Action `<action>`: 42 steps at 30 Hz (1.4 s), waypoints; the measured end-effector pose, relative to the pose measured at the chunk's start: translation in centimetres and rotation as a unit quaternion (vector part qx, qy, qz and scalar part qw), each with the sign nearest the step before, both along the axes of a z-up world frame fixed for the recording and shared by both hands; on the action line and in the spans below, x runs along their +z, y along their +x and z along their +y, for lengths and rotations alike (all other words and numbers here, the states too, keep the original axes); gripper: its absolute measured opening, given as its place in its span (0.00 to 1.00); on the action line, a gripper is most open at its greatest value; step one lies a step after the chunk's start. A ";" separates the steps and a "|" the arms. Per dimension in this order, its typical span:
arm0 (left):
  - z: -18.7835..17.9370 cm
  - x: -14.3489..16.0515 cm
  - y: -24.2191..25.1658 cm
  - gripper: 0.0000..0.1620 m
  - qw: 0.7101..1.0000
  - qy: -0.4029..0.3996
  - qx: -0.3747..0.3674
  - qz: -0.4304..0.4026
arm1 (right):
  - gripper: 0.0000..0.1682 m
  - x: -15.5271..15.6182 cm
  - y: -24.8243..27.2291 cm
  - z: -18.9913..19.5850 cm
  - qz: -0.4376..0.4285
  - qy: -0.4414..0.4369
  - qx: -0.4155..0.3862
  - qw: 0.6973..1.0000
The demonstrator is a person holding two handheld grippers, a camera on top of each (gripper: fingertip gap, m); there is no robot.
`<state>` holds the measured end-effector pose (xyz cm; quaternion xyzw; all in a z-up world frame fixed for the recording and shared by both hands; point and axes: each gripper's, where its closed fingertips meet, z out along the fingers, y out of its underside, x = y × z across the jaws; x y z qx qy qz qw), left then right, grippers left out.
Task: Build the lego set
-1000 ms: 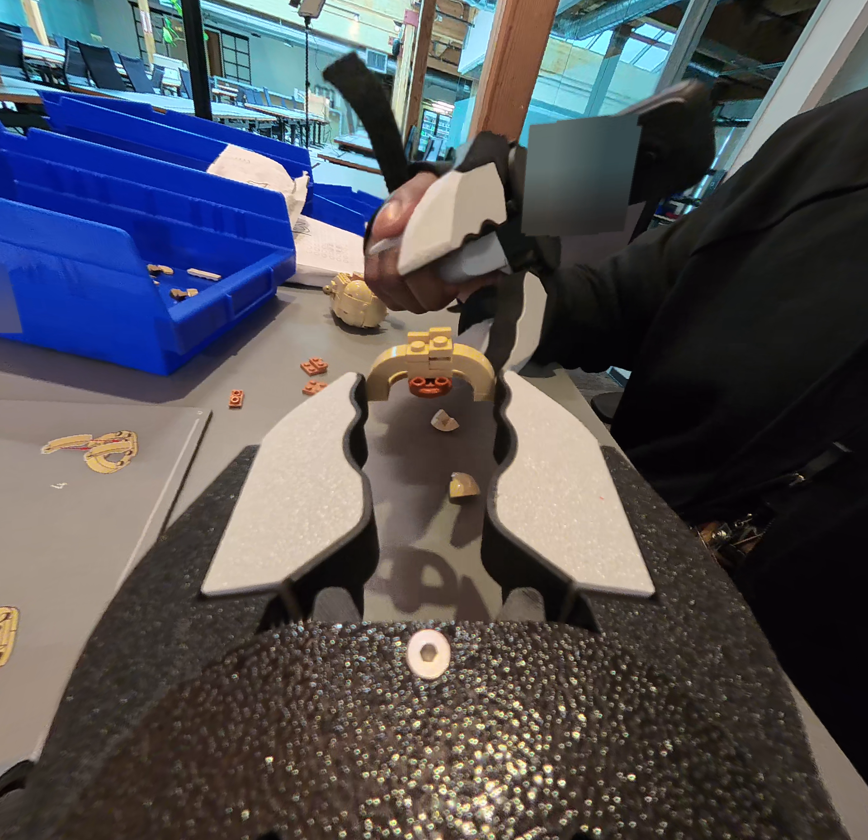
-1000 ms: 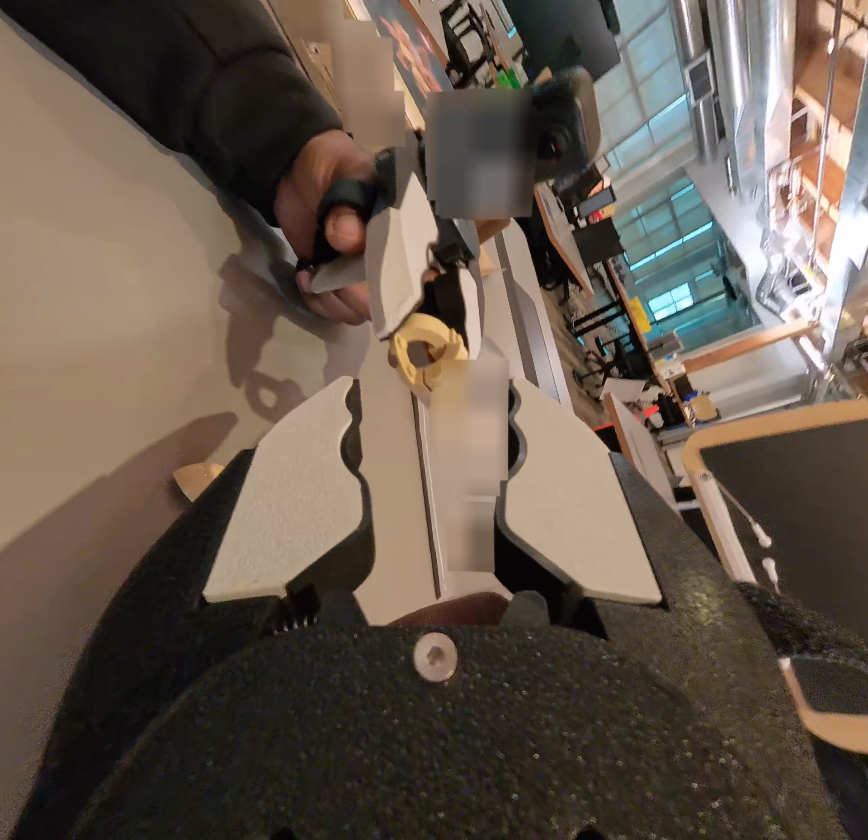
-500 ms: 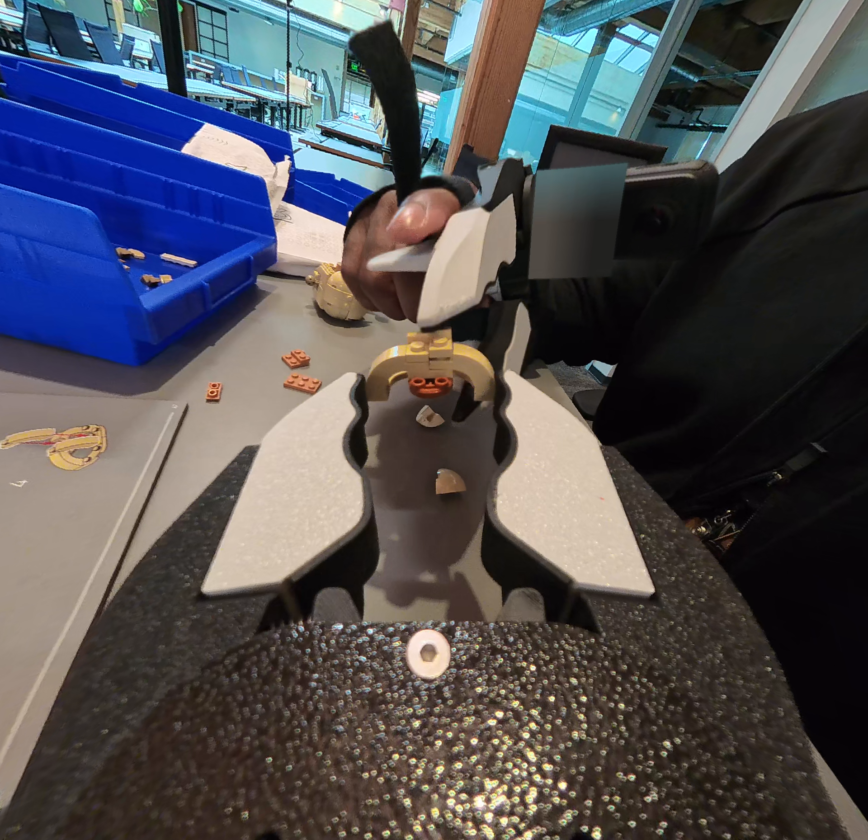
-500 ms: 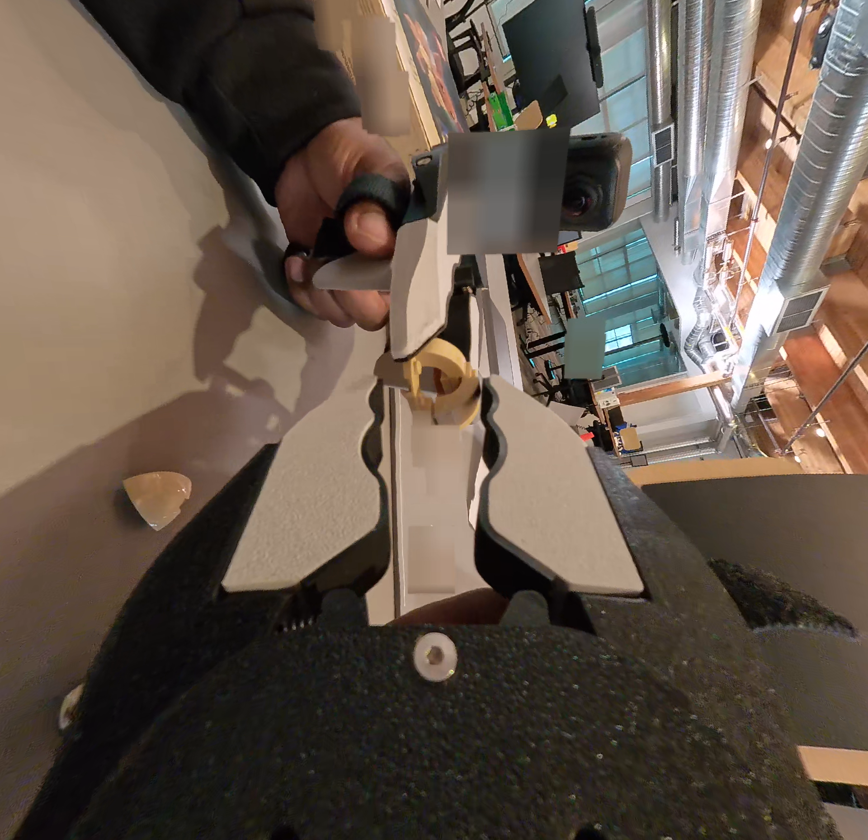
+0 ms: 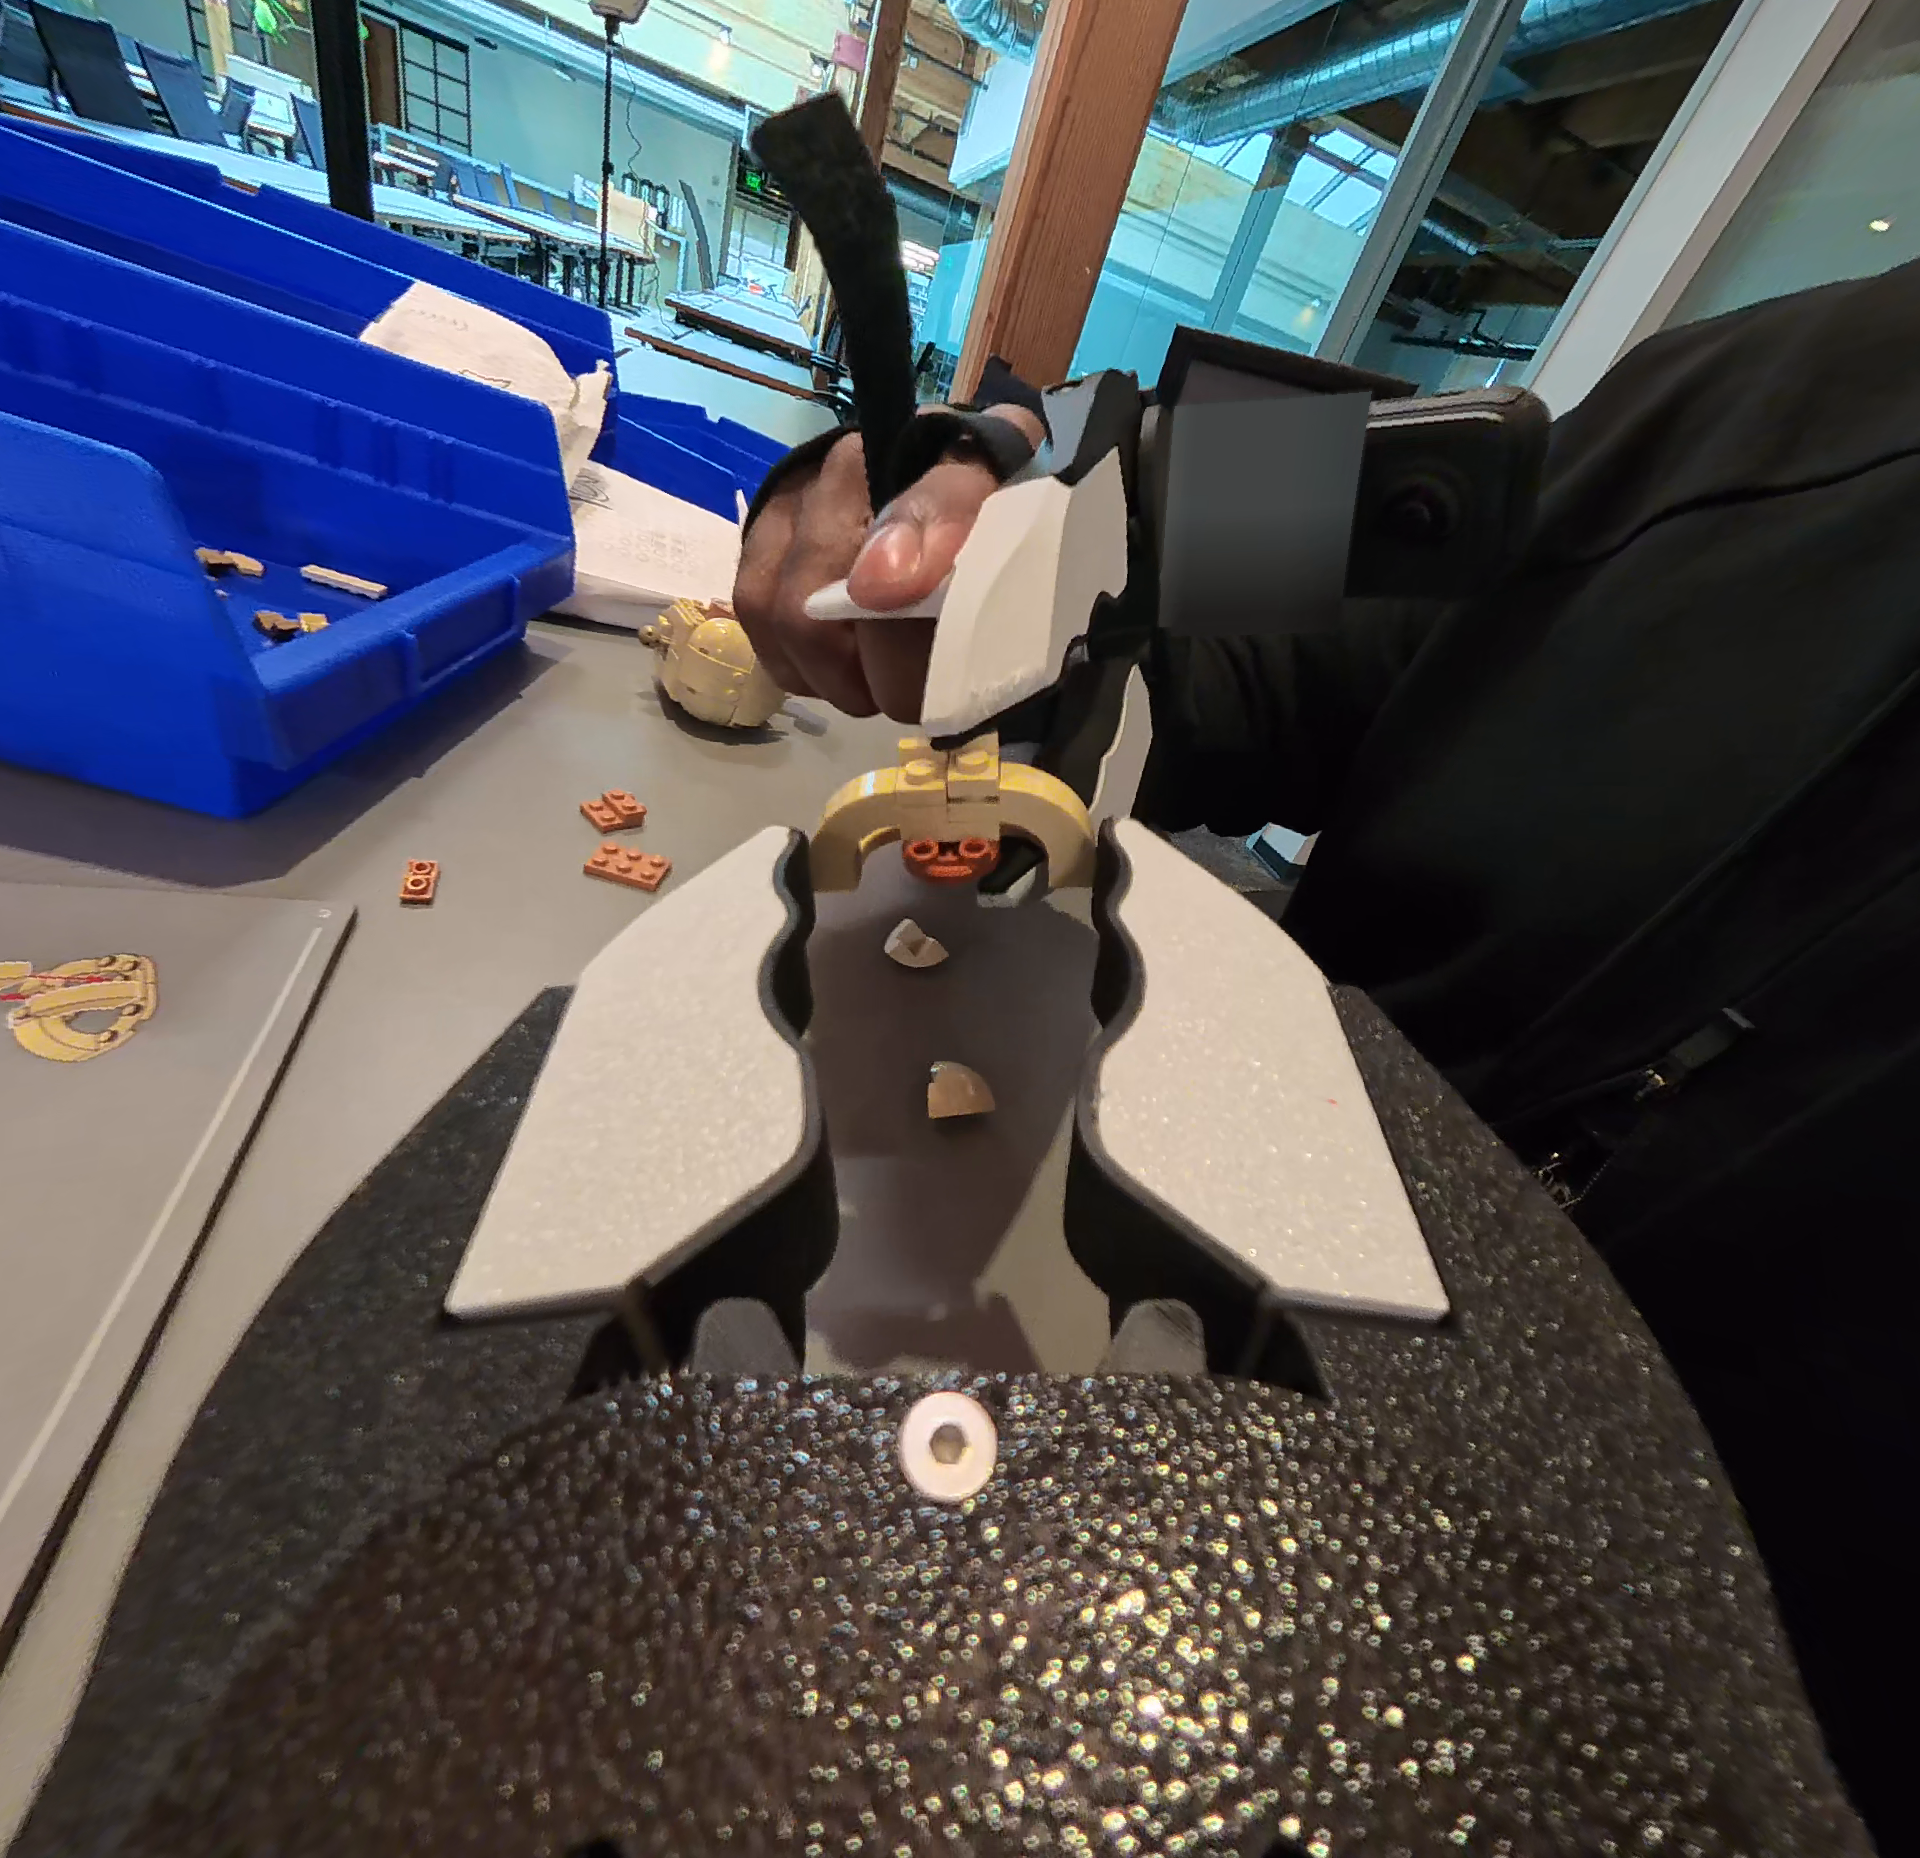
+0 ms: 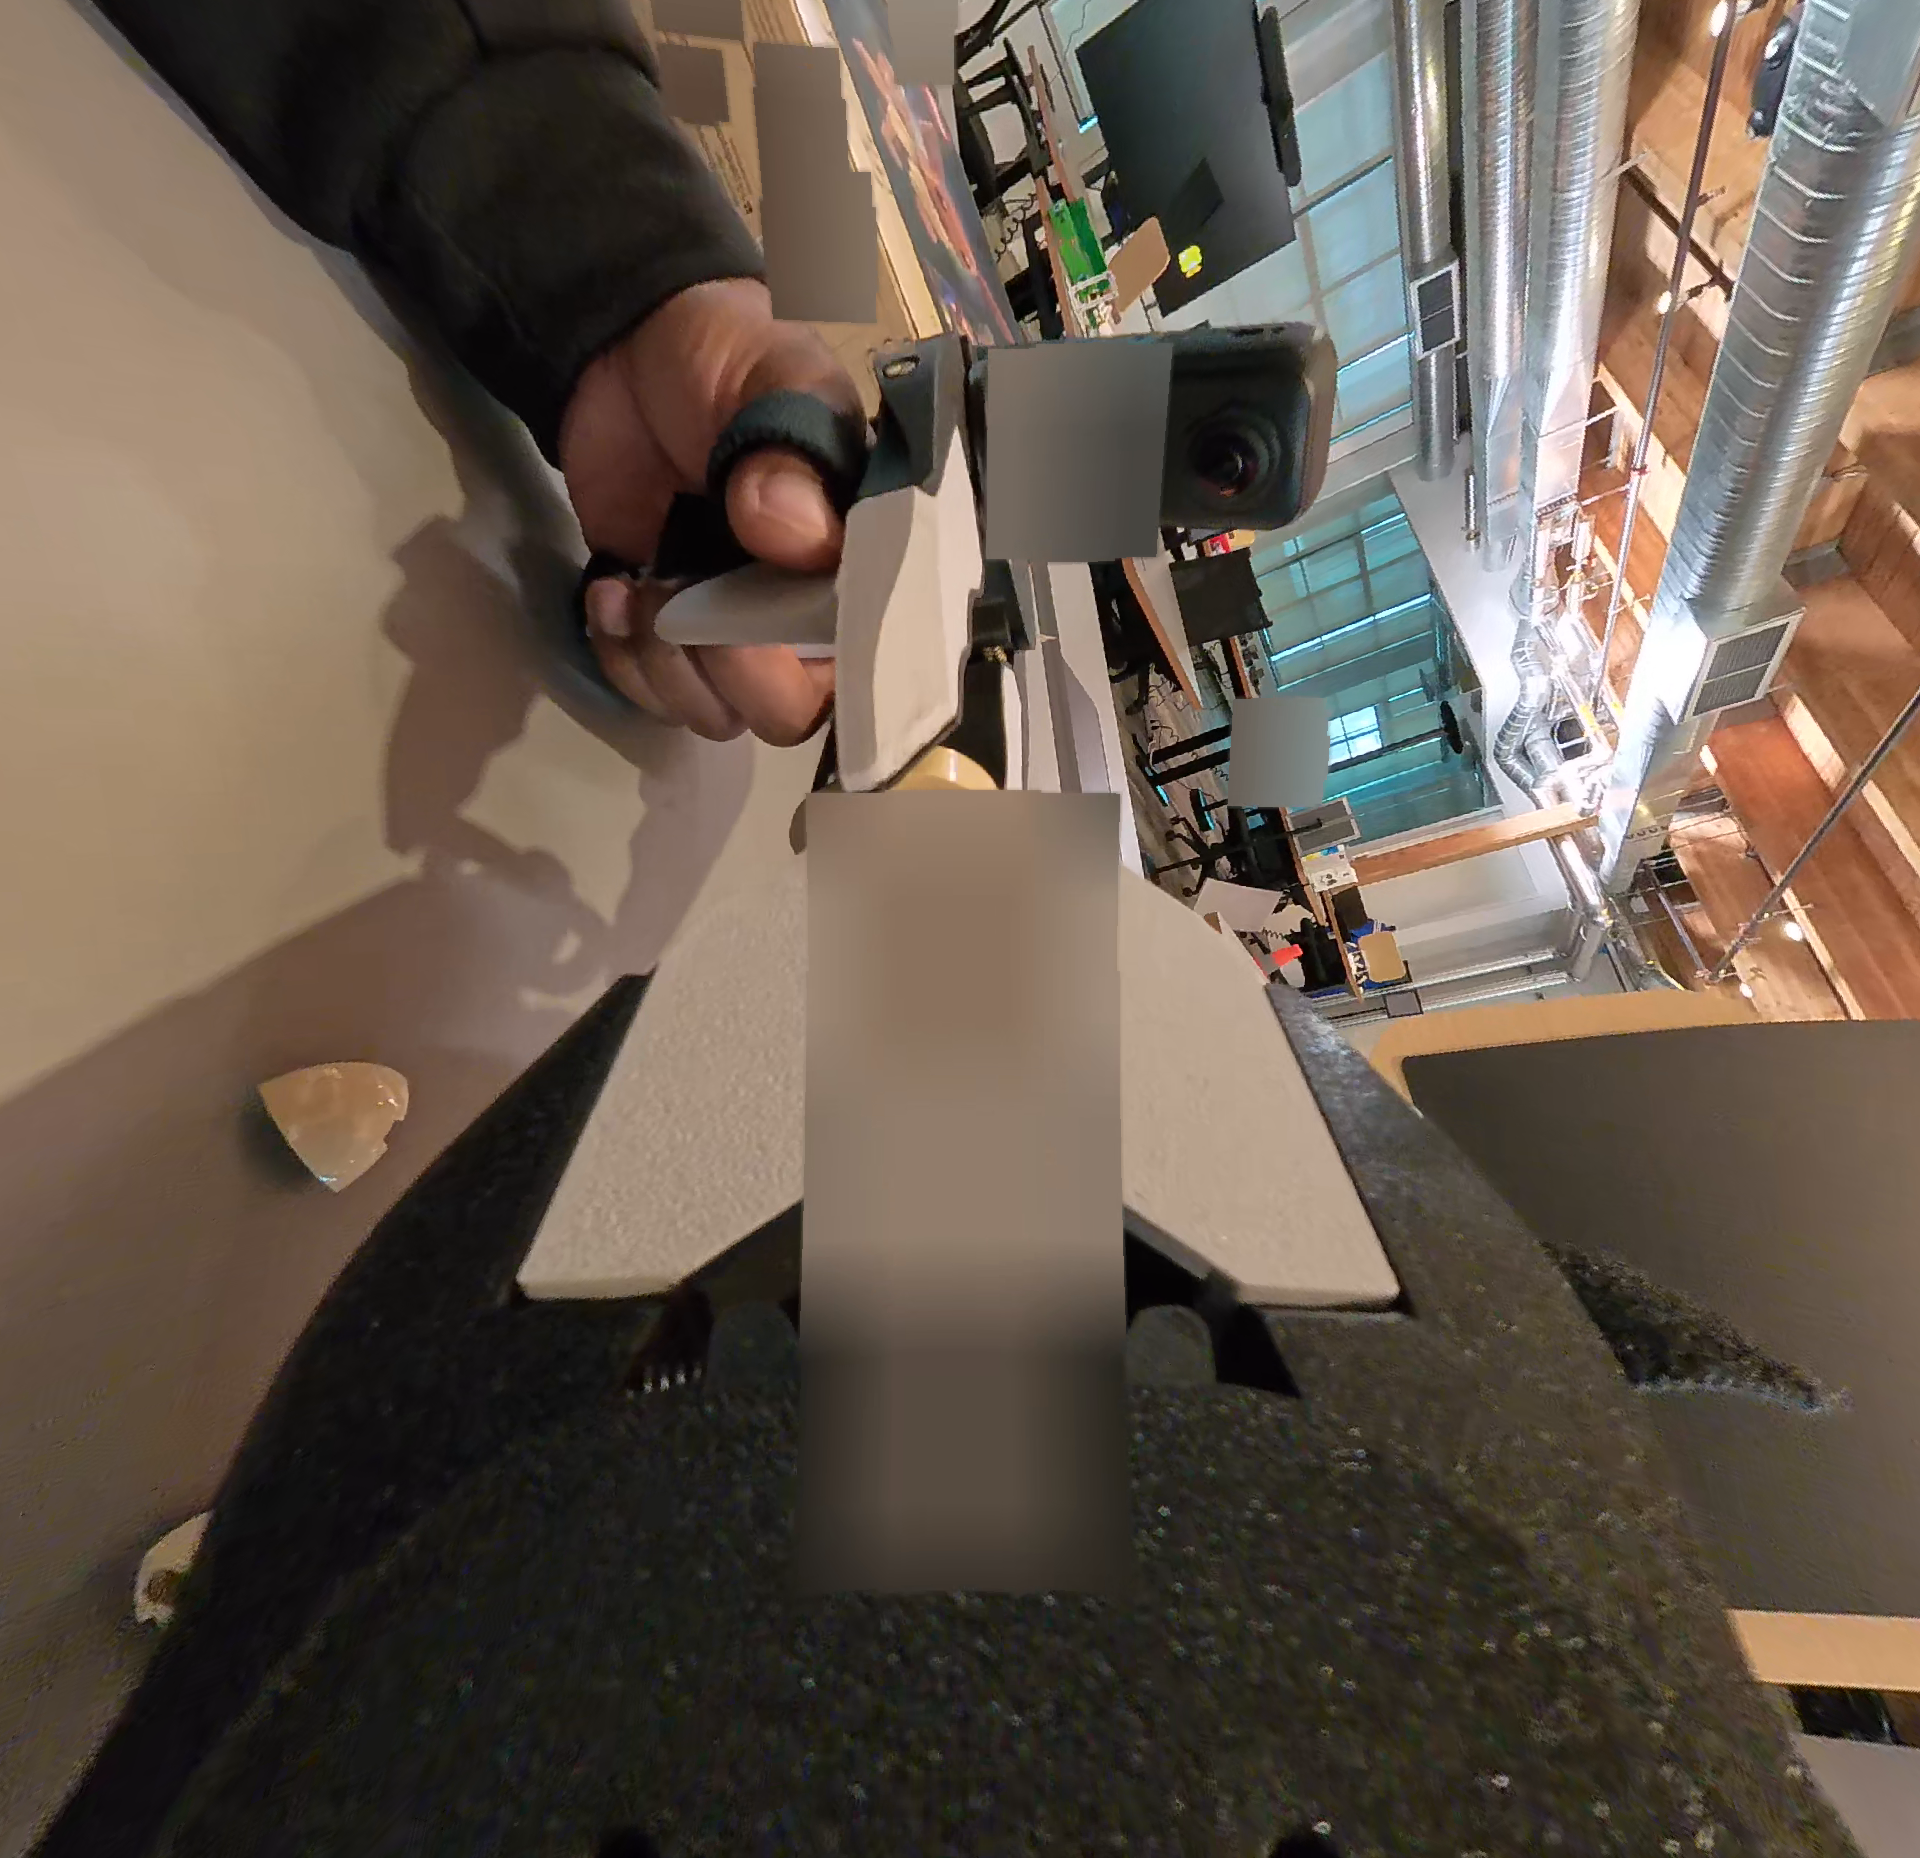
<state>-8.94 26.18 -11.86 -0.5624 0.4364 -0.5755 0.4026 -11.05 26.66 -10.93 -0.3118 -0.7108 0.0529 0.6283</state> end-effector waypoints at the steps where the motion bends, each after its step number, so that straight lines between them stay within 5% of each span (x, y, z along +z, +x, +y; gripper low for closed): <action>1: 0.0 0.0 0.0 0.32 1.000 -0.002 0.000 0.000 | 0.16 0.0 0.0 0.0 -0.001 0.002 -0.002 1.000; 29: -0.3 0.1 0.2 0.31 1.000 0.009 -0.004 -0.001 | 0.14 -0.3 0.1 -0.2 0.015 -0.025 -0.006 1.000; 37: -0.6 0.6 0.2 0.31 1.000 0.017 -0.007 -0.011 | 0.24 -0.2 0.5 0.3 0.035 -0.010 -0.015 0.999; 42: -0.6 0.3 0.3 0.31 1.000 0.016 -0.006 -0.004 | 0.14 -0.1 0.4 -0.1 0.043 0.000 -0.010 0.999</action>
